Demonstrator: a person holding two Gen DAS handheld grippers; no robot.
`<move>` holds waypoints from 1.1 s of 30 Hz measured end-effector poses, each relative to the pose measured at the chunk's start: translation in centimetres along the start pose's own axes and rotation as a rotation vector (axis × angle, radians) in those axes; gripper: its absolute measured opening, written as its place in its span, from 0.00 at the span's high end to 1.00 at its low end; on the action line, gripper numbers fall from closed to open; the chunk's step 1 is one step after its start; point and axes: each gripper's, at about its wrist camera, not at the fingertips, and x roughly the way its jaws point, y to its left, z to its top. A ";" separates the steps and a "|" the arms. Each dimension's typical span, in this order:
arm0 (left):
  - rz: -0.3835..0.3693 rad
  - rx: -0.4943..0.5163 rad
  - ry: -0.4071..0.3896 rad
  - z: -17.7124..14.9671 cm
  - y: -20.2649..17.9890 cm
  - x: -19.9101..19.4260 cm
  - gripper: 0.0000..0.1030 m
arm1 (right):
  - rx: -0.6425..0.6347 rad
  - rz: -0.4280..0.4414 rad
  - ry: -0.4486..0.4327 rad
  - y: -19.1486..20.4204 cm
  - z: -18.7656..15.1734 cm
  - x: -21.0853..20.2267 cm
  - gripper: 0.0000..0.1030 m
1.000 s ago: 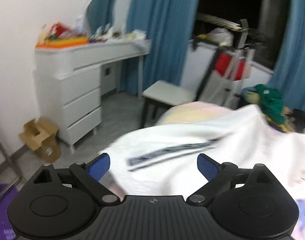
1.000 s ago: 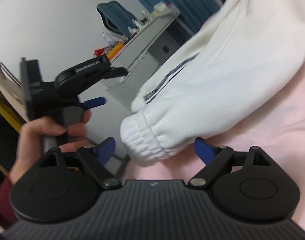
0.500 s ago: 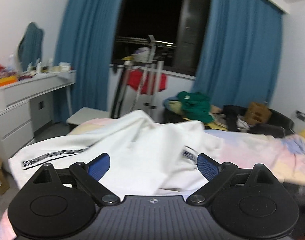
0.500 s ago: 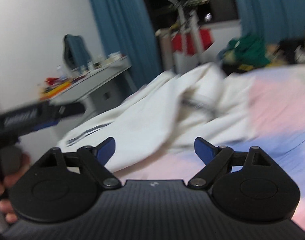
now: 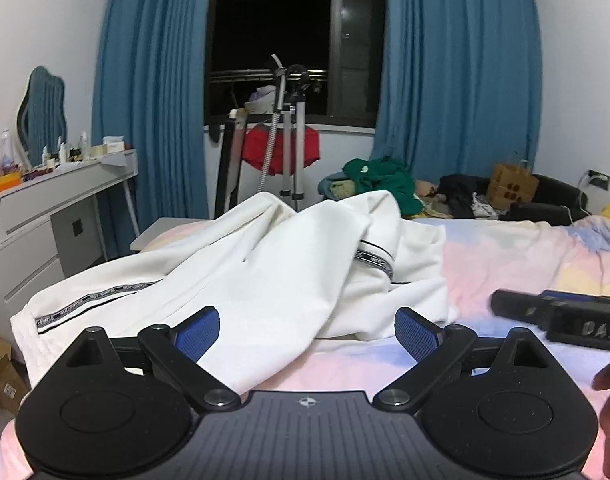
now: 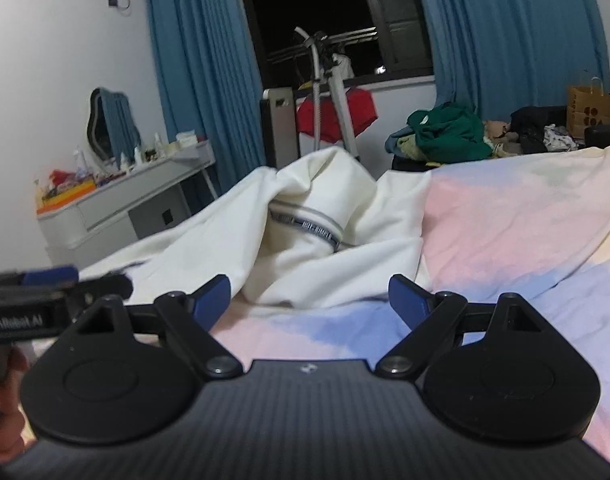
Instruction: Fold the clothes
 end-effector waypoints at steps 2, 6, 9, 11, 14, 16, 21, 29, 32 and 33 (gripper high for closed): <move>0.004 -0.015 0.002 0.3 1.2 0.3 0.07 | -0.004 -0.019 -0.017 0.2 0.0 -0.3 0.15; -0.006 -0.053 0.014 0.8 2.0 0.1 0.07 | -0.014 -0.045 -0.019 0.0 -0.1 -0.4 0.15; -0.007 -0.053 0.013 0.7 2.0 0.0 0.07 | -0.008 -0.050 -0.017 -0.1 0.0 -0.4 0.15; -0.001 -0.042 0.010 0.6 2.0 -0.2 0.07 | -0.003 -0.051 -0.016 -0.1 0.0 -0.4 0.15; 0.001 -0.031 0.008 0.2 2.0 -0.3 0.07 | 0.002 -0.056 -0.020 -0.2 0.1 -0.7 0.15; 0.006 -0.025 0.011 0.0 2.0 -0.2 0.07 | 0.008 -0.056 -0.023 -0.3 0.2 -1.0 0.15; 0.040 0.018 0.024 -0.5 1.8 0.5 0.07 | 0.033 -0.061 -0.036 -0.7 0.5 -1.9 0.15; 0.046 0.175 0.056 -0.4 0.2 4.7 0.07 | 0.097 -0.072 -0.020 -2.3 1.0 -2.1 0.15; 0.049 0.258 0.066 0.3 -0.3 7.0 0.07 | 0.123 -0.075 -0.004 -3.1 1.0 -1.7 0.15; 0.047 0.282 0.067 0.6 -0.4 7.9 0.07 | 0.133 -0.075 0.002 -3.4 0.9 -1.5 0.15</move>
